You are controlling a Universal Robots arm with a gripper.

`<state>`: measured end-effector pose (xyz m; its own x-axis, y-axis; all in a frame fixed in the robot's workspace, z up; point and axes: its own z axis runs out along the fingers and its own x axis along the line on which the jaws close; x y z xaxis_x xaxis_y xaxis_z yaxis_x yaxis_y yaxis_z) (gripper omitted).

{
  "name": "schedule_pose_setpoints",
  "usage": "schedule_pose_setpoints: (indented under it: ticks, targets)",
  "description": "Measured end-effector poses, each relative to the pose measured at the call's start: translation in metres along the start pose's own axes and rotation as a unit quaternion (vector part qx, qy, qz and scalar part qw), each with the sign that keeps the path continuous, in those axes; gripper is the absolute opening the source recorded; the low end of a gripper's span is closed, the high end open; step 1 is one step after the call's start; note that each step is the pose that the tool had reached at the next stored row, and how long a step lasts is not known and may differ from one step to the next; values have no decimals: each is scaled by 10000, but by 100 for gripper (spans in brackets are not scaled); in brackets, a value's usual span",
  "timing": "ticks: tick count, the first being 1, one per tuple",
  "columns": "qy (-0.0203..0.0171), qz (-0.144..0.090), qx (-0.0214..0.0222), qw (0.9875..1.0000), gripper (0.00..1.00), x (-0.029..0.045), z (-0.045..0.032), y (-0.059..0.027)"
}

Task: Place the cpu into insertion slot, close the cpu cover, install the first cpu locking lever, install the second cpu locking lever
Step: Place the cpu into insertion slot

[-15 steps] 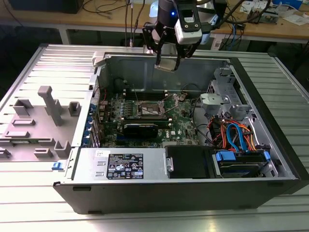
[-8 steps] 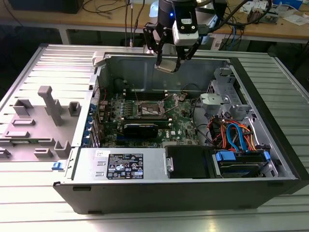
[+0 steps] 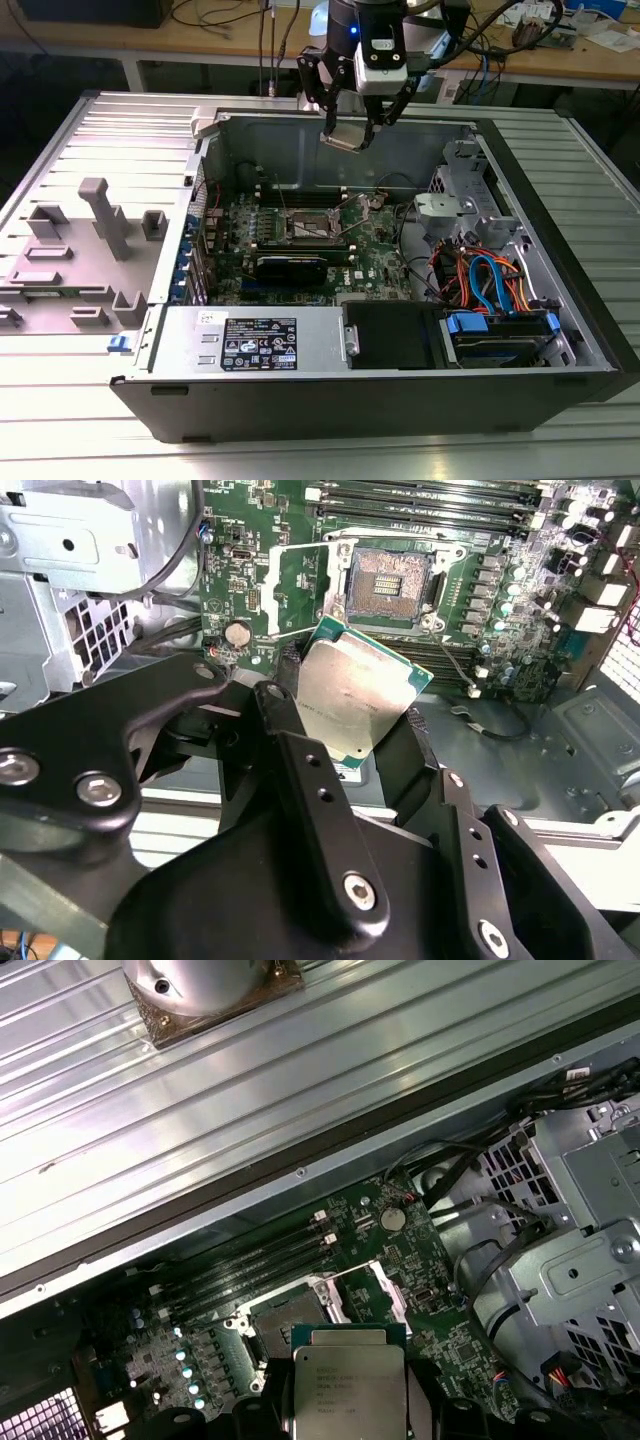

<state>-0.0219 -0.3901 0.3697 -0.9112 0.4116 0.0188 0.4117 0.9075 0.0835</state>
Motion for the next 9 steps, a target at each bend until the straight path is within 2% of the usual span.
schedule_pose_setpoints:
  ticks: [9]
  targets:
    - [-15, 174, -3, 9998, 54, 0, 3, 0]
